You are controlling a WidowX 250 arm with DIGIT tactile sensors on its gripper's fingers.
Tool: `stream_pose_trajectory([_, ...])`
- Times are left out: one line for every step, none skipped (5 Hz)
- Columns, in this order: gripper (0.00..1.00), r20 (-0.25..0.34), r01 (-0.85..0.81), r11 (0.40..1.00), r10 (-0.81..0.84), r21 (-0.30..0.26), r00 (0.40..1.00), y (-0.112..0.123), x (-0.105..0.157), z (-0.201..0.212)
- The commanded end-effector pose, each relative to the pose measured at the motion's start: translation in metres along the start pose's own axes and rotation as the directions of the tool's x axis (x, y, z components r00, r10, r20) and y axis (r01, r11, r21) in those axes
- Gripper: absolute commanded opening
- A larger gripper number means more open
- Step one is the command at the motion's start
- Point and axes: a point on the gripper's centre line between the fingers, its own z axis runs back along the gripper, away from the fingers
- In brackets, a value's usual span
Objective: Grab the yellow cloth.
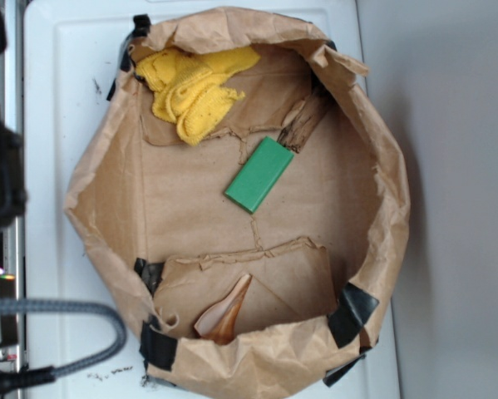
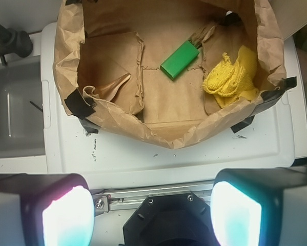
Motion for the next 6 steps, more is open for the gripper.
stream_pose_trajectory([1.00,0.039,-0.009,1.000,0.009,-0.003,0.999,0.001,0.004,0.009])
stream_pose_trajectory([1.00,0.073,0.062,0.998,-0.060,-0.022,0.996,0.005,0.044,-0.004])
stream_pose_trajectory([1.00,0.108,0.119,0.993,-0.118,0.005,0.987,0.017,0.075,-0.024])
stream_pose_trajectory([1.00,0.128,0.238,0.968,-0.247,0.081,0.961,0.017,0.094,-0.040])
stream_pose_trajectory([1.00,0.081,0.381,0.919,-0.390,0.103,0.917,0.031,0.103,-0.063])
stream_pose_trajectory([1.00,-0.003,0.404,0.908,-0.406,0.111,0.914,0.053,0.113,-0.089])
